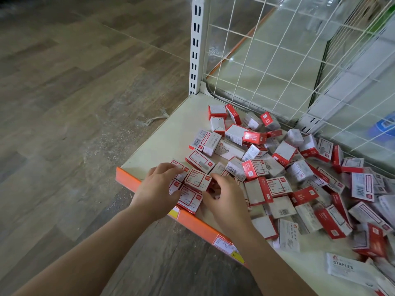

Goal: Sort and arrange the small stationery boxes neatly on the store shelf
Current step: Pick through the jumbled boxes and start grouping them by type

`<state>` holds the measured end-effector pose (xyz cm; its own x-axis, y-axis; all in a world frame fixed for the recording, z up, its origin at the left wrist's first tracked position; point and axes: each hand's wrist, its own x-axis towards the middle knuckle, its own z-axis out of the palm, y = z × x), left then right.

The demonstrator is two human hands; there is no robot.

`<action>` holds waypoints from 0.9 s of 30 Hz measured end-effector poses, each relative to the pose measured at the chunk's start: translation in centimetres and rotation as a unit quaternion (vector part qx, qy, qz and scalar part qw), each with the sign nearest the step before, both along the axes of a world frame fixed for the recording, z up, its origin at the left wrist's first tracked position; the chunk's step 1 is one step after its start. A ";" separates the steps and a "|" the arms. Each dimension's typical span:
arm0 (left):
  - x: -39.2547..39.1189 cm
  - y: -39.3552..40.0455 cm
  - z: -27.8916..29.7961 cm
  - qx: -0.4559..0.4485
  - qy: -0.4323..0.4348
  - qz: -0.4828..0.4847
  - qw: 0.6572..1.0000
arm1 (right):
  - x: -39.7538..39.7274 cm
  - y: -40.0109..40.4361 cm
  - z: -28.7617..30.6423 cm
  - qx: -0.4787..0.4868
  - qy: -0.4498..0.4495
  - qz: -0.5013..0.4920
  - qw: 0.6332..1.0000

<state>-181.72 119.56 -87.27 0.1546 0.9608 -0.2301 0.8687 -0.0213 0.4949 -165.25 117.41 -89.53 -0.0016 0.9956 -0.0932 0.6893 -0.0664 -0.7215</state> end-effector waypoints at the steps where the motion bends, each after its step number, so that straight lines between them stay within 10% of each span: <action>1: 0.0 0.0 0.0 0.001 0.004 -0.004 1.000 | -0.1 0.0 -0.2 0.000 0.009 0.001 1.000; 27: 0.0 0.4 -0.1 -0.016 0.046 -0.061 0.997 | 1.3 2.1 -0.2 0.023 -0.036 -0.013 0.999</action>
<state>-181.69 119.95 -87.37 0.2467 0.9282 -0.2785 0.9021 -0.1149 0.4160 -163.98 119.55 -89.71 0.0285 0.9985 -0.0464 0.7382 -0.0524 -0.6725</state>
